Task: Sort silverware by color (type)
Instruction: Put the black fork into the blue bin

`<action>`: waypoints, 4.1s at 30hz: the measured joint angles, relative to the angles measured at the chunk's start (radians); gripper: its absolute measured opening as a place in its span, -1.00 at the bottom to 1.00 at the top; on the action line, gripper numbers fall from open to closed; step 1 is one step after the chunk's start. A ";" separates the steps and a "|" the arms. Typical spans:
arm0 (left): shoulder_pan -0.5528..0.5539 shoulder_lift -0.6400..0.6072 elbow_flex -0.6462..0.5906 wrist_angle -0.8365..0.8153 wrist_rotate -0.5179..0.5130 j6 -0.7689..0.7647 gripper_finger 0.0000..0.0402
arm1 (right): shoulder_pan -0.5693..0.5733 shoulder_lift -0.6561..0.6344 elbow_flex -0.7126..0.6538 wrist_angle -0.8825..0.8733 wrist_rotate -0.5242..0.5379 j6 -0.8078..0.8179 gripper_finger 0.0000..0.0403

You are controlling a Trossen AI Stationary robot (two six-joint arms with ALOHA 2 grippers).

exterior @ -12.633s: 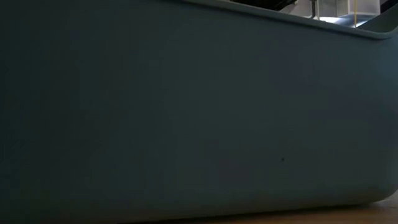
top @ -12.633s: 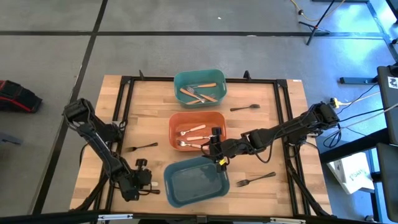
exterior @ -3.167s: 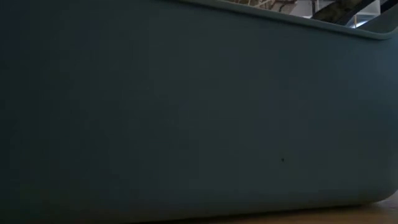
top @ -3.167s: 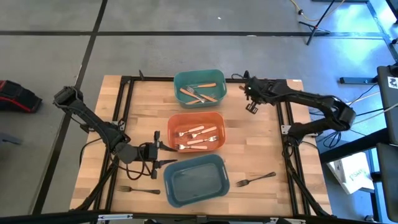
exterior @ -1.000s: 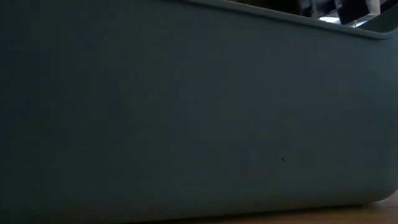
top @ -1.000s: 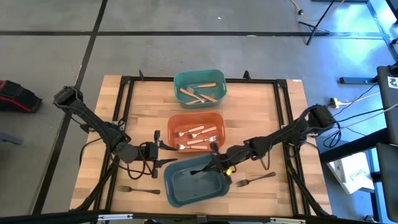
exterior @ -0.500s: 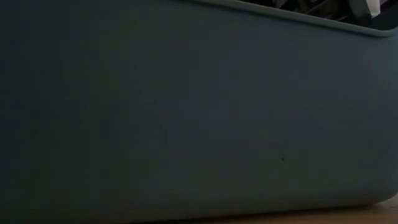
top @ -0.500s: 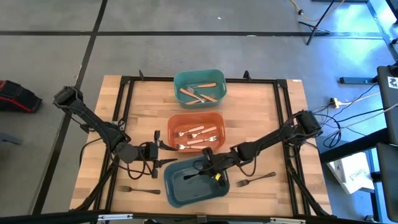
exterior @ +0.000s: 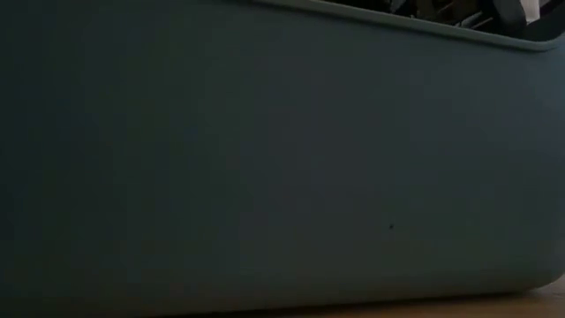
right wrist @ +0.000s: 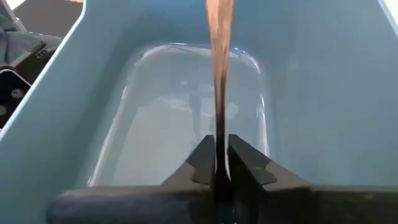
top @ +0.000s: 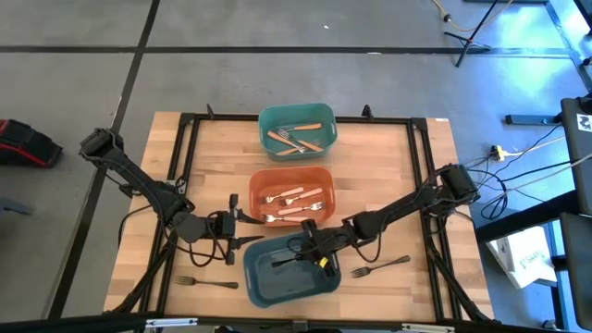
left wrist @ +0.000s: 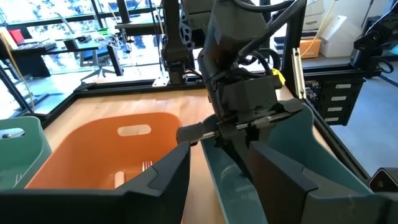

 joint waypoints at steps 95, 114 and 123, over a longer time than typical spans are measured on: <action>0.013 0.000 0.000 0.036 0.048 -0.022 -0.20 | 0.504 -0.457 -0.220 -0.794 0.263 0.721 -0.96; 0.013 0.000 0.000 0.036 0.049 -0.022 -0.20 | 0.351 -0.434 0.137 -0.551 0.586 0.250 -0.98; 0.013 0.000 0.000 0.036 0.049 -0.022 -0.20 | 0.186 -0.259 0.137 -0.105 0.335 -0.027 -0.98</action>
